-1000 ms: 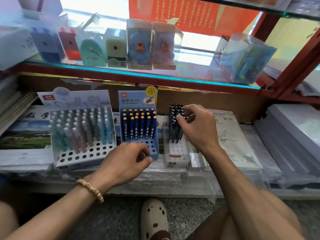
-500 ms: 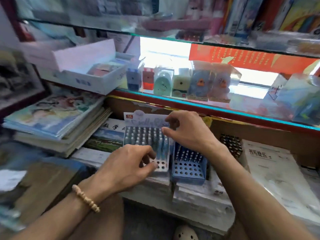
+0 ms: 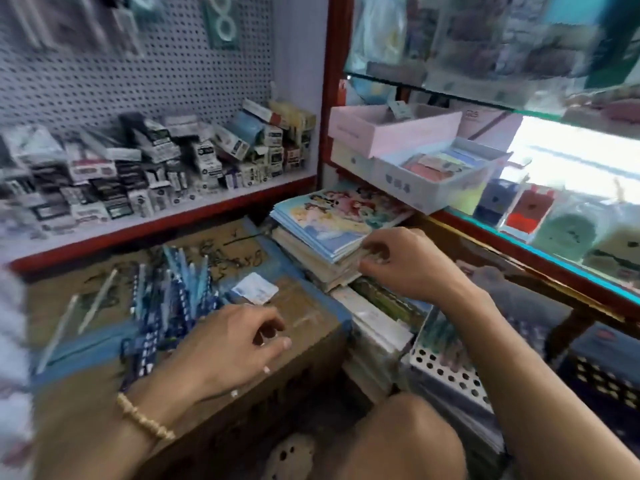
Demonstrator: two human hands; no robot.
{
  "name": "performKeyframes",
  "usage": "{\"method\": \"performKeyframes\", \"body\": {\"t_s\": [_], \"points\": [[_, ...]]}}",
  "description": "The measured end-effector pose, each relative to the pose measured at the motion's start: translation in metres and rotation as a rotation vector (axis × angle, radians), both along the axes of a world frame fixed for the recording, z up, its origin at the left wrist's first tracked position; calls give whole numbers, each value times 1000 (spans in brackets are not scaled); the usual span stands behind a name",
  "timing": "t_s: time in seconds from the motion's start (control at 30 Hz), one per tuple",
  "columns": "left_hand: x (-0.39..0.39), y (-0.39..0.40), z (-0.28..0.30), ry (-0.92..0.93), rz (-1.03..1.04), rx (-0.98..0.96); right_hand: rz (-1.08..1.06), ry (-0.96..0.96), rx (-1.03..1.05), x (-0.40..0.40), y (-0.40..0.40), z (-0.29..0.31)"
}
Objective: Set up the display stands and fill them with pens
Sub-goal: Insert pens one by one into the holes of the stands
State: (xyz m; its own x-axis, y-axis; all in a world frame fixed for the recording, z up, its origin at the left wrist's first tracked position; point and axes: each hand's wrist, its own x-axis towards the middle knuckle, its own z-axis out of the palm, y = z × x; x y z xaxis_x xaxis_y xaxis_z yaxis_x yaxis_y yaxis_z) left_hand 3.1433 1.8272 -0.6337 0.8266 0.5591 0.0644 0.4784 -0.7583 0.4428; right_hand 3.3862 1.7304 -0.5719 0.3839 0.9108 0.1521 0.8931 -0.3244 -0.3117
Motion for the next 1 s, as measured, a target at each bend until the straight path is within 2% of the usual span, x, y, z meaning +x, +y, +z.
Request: {"method": "performKeyframes", "body": {"t_s": [0.13, 0.3, 0.4, 0.5, 0.6, 0.67, 0.9, 1.0], "points": [[-56, 7, -35, -1, 223, -105, 176, 17, -122, -42, 51, -27], [-108, 2, -83, -264, 610, -272, 325, 152, -225, -101, 110, -84], [-119, 6, -98, -335, 815, -245, 313, 272, -274, -133, 131, -115], [-118, 15, -101, -249, 944, -98, 243, 377, -301, -158, 134, -145], [-110, 30, -102, -132, 1011, -62, 274, 235, -354, -171, 132, -171], [-107, 44, -107, -59, 1030, -71, 304, 155, -328, -171, 134, -181], [-95, 84, -114, 107, 1024, -164, 390, 164, -234, -147, 146, -182], [-87, 103, -111, 150, 1019, -170, 336, 15, -178, -147, 152, -179]]}}
